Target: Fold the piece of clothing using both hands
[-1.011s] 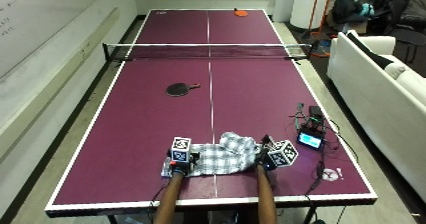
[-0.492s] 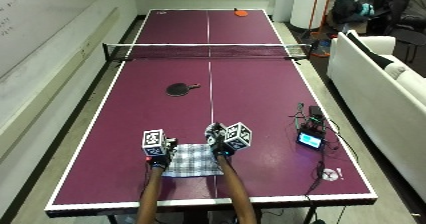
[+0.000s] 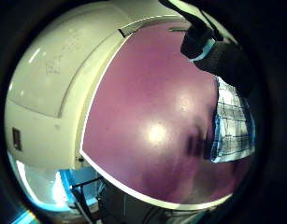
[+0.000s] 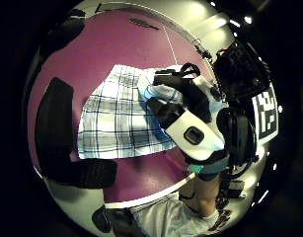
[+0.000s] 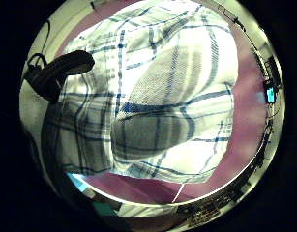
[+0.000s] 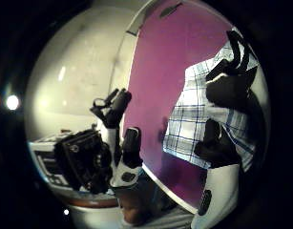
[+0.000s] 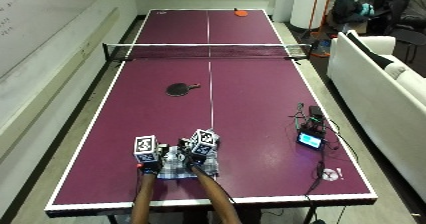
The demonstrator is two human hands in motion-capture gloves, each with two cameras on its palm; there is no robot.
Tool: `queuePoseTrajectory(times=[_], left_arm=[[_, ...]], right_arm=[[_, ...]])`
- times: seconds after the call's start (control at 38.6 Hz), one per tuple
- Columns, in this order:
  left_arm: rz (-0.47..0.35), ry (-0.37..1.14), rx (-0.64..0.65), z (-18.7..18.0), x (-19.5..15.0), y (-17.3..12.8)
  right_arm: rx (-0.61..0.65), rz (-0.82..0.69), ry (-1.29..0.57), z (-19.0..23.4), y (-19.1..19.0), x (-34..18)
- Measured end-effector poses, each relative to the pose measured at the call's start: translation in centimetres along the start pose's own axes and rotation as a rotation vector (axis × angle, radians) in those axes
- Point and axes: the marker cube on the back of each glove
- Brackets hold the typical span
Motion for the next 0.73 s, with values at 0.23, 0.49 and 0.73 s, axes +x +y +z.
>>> queuePoseTrajectory(times=[0.23,0.49,0.73], left_arm=[[0.000,0.027,0.005,0.6,0.1,-0.3],[0.061,-0.029,0.026,-0.7,3.0,-0.3],[0.099,-0.101,0.030,-3.3,6.5,0.4]], right_arm=[[-0.145,0.019,0.126,-1.3,1.5,1.1],[-0.226,0.035,0.419,-11.0,4.1,5.6],[0.086,0.157,0.872,-17.2,2.1,15.9]])
